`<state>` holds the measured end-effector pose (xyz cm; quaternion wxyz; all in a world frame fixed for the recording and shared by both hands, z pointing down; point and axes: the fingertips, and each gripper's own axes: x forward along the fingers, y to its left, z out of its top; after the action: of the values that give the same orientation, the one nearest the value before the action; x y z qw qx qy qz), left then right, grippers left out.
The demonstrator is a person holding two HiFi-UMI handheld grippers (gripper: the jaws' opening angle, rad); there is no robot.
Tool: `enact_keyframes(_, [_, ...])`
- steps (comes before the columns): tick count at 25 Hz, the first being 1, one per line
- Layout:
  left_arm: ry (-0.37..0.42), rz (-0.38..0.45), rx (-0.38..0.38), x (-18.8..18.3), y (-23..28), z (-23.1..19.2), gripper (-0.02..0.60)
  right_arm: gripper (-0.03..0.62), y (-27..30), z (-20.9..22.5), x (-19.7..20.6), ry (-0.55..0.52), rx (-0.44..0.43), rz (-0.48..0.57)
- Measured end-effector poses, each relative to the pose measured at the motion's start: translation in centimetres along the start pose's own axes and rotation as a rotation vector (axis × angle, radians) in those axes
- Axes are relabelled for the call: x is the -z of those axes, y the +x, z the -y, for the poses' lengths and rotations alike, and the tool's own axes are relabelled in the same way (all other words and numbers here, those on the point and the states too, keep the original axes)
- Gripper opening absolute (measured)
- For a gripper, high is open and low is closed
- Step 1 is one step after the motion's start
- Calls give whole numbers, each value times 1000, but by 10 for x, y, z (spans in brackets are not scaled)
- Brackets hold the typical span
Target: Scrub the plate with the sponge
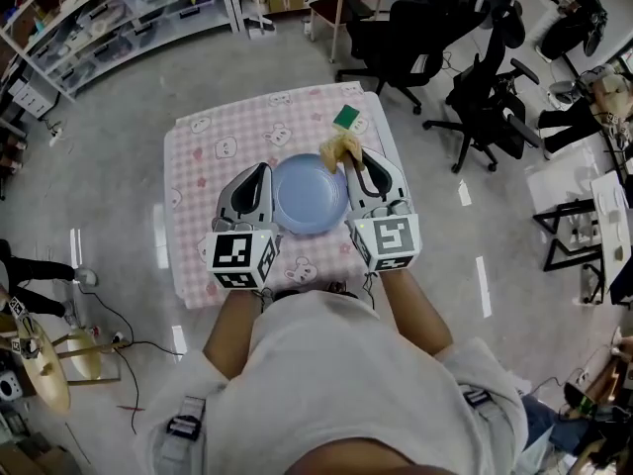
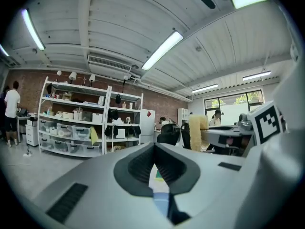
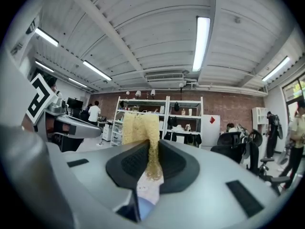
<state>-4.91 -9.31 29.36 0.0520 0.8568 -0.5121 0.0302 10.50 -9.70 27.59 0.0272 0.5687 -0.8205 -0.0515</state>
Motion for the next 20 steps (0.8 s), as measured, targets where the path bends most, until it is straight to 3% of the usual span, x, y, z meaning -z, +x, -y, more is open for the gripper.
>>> enact_keyframes(6, [27, 30, 9, -15, 3, 2, 12, 54, 5, 8, -23, -12, 38, 45])
enact_keyframes(20, [42, 30, -2, -12, -1, -1, 12, 54, 4, -2, -20, -30, 26, 32])
